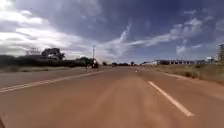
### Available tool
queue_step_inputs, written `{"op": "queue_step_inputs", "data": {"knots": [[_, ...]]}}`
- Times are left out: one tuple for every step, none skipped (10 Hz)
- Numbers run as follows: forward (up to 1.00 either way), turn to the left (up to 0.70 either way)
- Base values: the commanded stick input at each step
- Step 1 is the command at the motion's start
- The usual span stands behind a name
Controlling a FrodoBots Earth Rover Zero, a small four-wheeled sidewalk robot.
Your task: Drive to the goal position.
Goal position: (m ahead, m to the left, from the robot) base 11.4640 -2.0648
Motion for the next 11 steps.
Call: {"op": "queue_step_inputs", "data": {"knots": [[1.0, 0.0], [1.0, 0.0], [1.0, 0.0], [1.0, 0.0], [1.0, 0.0], [1.0, 0.0], [1.0, 0.0], [1.0, 0.0], [1.0, 0.0], [1.0, 0.0], [1.0, 0.0]]}}
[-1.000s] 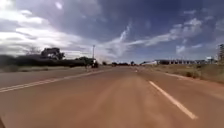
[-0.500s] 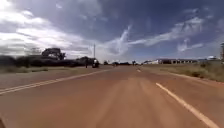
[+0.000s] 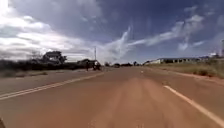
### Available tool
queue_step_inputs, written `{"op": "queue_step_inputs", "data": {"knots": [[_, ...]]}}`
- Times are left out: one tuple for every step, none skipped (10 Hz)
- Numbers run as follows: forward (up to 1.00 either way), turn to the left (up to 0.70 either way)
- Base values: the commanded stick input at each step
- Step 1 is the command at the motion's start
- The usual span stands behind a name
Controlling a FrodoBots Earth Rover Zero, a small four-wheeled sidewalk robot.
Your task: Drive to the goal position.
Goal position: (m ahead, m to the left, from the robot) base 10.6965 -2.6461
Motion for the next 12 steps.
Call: {"op": "queue_step_inputs", "data": {"knots": [[1.0, -0.08], [1.0, -0.21], [1.0, -0.33], [1.0, -0.4], [1.0, -0.4], [1.0, -0.4], [1.0, 0.0], [1.0, 0.0], [1.0, 0.0], [1.0, 0.0], [1.0, 0.0], [1.0, 0.0]]}}
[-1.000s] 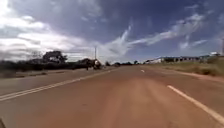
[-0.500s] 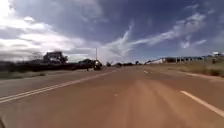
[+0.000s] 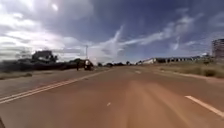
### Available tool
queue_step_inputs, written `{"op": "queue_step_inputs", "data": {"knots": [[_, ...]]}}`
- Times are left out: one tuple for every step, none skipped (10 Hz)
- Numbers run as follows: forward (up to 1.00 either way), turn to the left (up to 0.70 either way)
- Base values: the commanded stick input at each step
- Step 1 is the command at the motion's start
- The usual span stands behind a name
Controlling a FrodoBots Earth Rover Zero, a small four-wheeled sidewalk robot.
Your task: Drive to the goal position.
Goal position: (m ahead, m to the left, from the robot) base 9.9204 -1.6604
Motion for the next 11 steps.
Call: {"op": "queue_step_inputs", "data": {"knots": [[1.0, 0.0], [1.0, 0.0], [1.0, 0.0], [1.0, 0.0], [1.0, 0.0], [1.0, 0.0], [1.0, 0.0], [1.0, 0.0], [1.0, 0.0], [1.0, 0.0], [1.0, 0.0]]}}
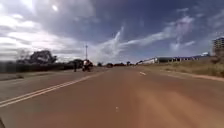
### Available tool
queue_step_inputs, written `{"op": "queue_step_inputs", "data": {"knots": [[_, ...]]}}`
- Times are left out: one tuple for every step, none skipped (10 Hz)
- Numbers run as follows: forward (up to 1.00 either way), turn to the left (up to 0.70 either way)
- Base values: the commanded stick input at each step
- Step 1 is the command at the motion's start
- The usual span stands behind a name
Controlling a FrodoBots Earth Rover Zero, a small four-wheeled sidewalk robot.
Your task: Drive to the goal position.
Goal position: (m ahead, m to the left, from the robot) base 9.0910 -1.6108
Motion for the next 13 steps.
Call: {"op": "queue_step_inputs", "data": {"knots": [[1.0, 0.0], [1.0, 0.0], [1.0, 0.0], [1.0, 0.0], [1.0, 0.0], [1.0, 0.0], [1.0, -0.23], [1.0, -0.17], [1.0, -0.11], [1.0, -0.05], [1.0, 0.0], [1.0, 0.0], [1.0, 0.0]]}}
